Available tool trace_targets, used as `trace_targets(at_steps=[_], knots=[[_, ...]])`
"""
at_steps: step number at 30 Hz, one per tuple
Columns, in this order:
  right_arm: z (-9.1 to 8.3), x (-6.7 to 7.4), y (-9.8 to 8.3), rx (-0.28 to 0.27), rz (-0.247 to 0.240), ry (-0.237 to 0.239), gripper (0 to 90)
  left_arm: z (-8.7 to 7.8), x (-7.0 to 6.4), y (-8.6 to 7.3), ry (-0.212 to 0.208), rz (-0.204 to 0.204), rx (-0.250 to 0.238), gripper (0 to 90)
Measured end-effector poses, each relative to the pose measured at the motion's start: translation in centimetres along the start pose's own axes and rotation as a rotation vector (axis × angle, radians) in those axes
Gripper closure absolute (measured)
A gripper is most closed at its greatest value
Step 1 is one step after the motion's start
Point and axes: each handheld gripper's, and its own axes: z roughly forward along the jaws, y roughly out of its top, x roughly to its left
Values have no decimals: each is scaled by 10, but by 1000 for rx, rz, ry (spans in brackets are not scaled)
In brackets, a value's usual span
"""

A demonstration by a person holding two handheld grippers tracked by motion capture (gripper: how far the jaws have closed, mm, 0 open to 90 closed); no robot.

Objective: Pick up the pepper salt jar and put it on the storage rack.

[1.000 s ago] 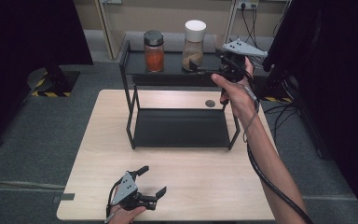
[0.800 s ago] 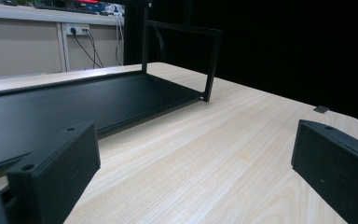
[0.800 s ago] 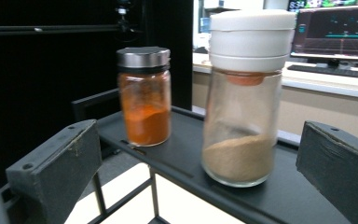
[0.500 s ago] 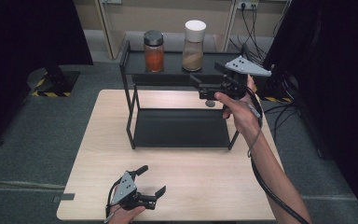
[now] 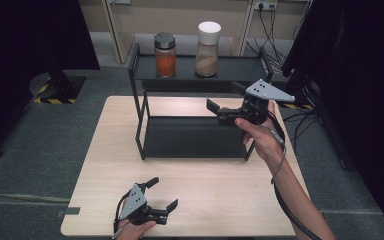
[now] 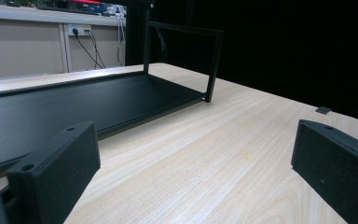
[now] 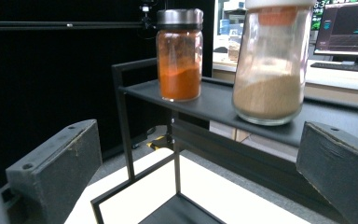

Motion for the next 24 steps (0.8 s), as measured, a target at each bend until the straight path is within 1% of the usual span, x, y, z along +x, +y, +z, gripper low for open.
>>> trace_targets(at_steps=[7,11,15,20,23,24], knots=[[-9,1,-18,10,-4,21,3,0,0,0,1,1,2,4],[-14,4,-28,10,-11,25,3,0,0,0,3,2,2,3],[-18,6,-36,15,-15,32,3,0,0,0,5,1,0,4],[-23,7,-46,20,-8,46,3,0,0,0,5,2,1,4],[-26,9,-52,20,-18,47,3,0,0,0,7,1,-1,3],[-28,9,-54,18,-13,49,3,0,0,0,7,2,0,4]])
